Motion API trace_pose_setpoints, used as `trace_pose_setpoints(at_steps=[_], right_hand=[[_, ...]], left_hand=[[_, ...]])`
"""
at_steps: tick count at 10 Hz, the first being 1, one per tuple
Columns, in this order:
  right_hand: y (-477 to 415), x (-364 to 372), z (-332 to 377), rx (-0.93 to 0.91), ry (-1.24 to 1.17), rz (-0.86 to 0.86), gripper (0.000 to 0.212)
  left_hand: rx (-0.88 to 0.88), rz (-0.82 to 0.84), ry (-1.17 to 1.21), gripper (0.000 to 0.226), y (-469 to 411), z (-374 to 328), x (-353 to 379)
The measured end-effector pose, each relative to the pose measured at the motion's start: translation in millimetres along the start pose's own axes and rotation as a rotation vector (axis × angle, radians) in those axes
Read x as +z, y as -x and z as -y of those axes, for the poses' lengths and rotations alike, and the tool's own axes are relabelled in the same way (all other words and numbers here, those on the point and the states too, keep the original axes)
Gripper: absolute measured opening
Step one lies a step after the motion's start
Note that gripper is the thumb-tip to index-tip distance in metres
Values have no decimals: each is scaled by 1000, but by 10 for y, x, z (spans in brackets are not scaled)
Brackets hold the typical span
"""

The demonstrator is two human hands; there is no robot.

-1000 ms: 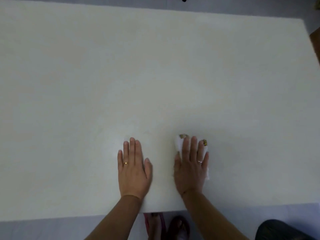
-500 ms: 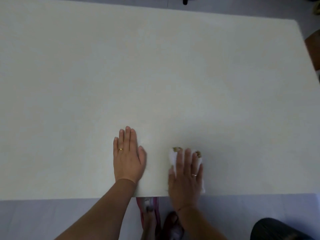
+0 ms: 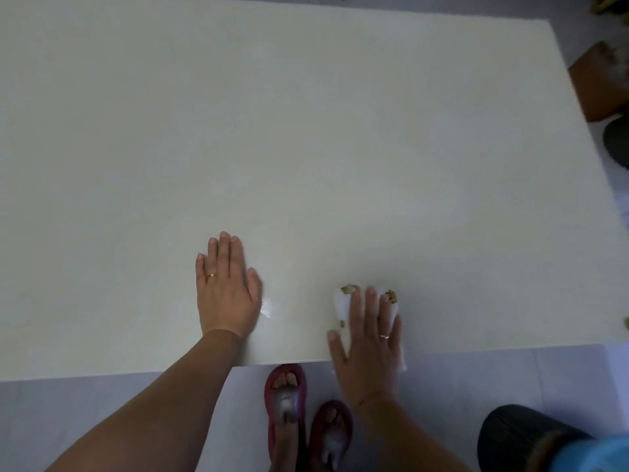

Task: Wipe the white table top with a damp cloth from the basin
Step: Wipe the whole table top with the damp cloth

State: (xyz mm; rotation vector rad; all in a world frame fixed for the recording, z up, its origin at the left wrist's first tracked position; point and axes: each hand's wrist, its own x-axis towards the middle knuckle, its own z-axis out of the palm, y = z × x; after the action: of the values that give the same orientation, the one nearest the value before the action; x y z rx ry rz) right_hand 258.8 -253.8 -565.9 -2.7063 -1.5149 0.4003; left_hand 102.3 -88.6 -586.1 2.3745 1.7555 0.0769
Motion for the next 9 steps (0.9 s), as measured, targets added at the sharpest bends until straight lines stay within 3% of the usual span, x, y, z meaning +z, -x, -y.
trace_pose_setpoints(at_steps=[1,2,3,4,5,6,7,8,9], right_hand=[[163,34,418,-160,-45,63,62],[212,-69,497,-150,-313,94,47],[51,-419,453,233,-1035,208,39],[-165,-794,238,454,-1717,327,29],[-276,-1047,39,591,-1973,445,42],[-316,-1130,-52,725,-1934,476,45],[-357,-1096,-73,644,-1963,544,50],[-371,-999,-117,541,-1996,539,46],[-380,-922,-217,491,-1645,408,26]], left_hand=[[6,46,-49,62,16,-36,-29],[-38,82,-11,60,60,-127,-113],[-27,156,134,50,85,-234,-251],[-103,184,593,27,173,-433,-433],[-368,395,995,35,259,-737,-616],[-624,785,1385,59,302,-942,-692],[-648,894,1543,53,331,-964,-649],[-597,793,1503,30,333,-948,-623],[-590,701,1450,22,334,-960,-587]])
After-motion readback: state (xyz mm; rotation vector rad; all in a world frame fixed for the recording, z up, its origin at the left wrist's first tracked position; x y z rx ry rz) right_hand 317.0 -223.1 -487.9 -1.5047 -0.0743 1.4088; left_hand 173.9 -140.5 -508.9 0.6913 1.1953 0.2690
